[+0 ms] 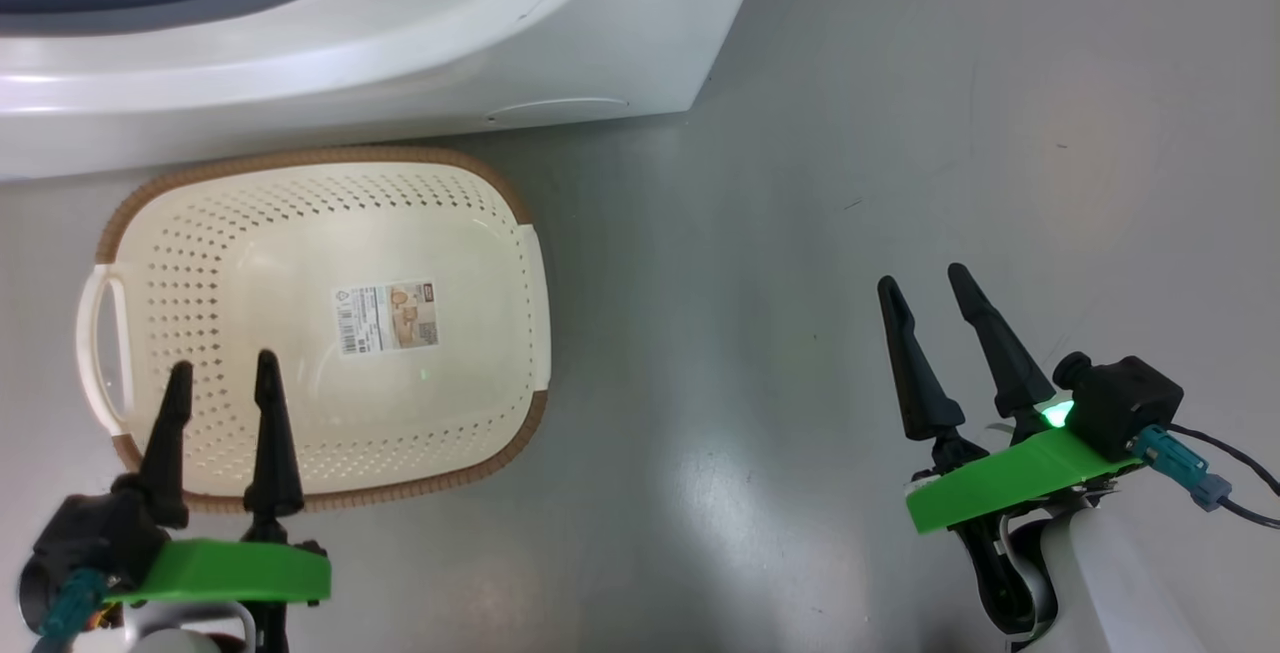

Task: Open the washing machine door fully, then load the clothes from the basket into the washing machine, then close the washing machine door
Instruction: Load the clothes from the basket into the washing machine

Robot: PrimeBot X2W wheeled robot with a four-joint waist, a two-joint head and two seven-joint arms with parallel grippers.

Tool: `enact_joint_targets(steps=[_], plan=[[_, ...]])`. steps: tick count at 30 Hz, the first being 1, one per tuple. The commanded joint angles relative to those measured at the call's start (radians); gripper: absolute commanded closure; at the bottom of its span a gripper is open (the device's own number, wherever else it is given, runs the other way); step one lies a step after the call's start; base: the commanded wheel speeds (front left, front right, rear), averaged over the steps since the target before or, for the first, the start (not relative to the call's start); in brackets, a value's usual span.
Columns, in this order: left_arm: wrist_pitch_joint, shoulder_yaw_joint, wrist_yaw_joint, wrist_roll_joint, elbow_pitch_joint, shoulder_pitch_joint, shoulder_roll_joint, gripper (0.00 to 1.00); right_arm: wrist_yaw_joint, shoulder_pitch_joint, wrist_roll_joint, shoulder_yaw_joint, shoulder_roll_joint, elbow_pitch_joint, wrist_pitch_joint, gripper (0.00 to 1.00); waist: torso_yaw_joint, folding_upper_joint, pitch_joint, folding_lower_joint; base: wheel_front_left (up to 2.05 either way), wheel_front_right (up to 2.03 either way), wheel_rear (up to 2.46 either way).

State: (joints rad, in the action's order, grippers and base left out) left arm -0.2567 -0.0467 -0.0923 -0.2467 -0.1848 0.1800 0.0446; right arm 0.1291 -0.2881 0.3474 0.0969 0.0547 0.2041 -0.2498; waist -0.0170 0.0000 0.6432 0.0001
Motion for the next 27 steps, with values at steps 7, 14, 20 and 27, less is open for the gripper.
enact_joint_targets(steps=[7,14,20,27], plan=[[-0.005,-0.031,0.010,0.001,-0.009,-0.079,0.009,0.00,0.002,0.025,-0.003,0.027,-0.005,-0.013,-0.012,0.00,0.002,0.0000,-0.007,-0.0001,0.00,0.00,0.00],[-0.005,-0.031,0.013,-0.010,-0.043,-0.078,0.007,0.00,0.002,0.028,-0.002,0.027,-0.005,-0.011,-0.012,0.00,0.005,0.0000,-0.014,-0.0001,0.00,0.00,0.00],[-0.005,-0.032,0.011,-0.022,-0.050,-0.052,0.006,0.00,0.002,0.032,-0.003,0.024,-0.005,-0.008,-0.012,0.00,0.007,0.0000,-0.022,-0.0001,0.00,0.00,0.00],[0.007,-0.051,0.009,-0.031,0.053,0.062,0.044,0.00,0.002,0.033,-0.002,0.021,-0.005,-0.009,-0.012,0.00,0.013,0.0000,-0.029,-0.0001,0.00,0.00,0.00]])
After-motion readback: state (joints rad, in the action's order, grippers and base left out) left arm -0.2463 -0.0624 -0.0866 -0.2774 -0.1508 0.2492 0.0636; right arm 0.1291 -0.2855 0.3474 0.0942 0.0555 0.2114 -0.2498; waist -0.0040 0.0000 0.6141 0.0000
